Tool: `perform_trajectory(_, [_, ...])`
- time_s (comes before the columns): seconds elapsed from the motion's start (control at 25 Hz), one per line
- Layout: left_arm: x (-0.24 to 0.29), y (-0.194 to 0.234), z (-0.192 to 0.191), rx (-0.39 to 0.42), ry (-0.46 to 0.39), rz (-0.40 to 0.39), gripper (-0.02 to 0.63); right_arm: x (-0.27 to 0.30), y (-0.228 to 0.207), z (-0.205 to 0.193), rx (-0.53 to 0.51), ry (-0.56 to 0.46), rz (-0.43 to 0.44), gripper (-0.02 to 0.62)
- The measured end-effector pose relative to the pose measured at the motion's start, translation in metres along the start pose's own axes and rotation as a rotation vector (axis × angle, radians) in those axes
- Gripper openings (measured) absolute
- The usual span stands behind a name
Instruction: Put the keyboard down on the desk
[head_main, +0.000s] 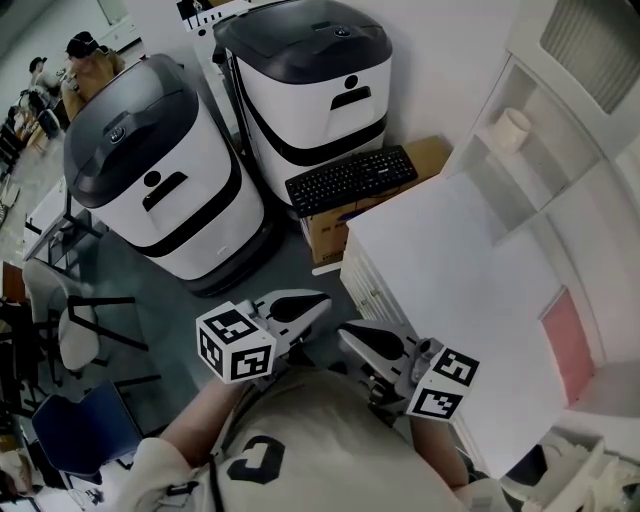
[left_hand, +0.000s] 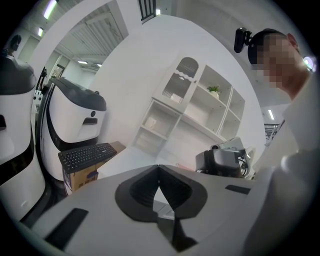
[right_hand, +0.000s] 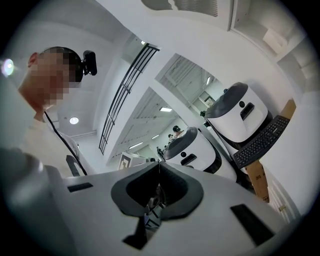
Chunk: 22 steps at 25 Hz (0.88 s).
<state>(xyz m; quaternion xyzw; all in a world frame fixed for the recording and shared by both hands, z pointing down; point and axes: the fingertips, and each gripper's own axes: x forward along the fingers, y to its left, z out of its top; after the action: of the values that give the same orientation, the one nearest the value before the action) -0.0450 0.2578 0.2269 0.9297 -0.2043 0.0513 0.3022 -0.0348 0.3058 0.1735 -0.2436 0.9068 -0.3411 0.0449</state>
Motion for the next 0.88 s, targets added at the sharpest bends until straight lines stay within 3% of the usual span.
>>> perform_trajectory(0.36, [0.019, 0.043, 0.014, -0.033, 0.002, -0.051, 0.014, 0.017, -0.035, 0.007, 0.015, 0.017, -0.107, 0.023])
perform_trajectory(0.52, [0.024, 0.069, 0.029, -0.027, 0.013, -0.068, 0.014, 0.033, -0.062, 0.03, 0.02, -0.028, -0.166, 0.023])
perform_trajectory(0.88, [0.01, 0.156, 0.054, -0.042, 0.04, -0.023, 0.014, 0.087, -0.105, 0.036, 0.088, 0.02, -0.222, 0.023])
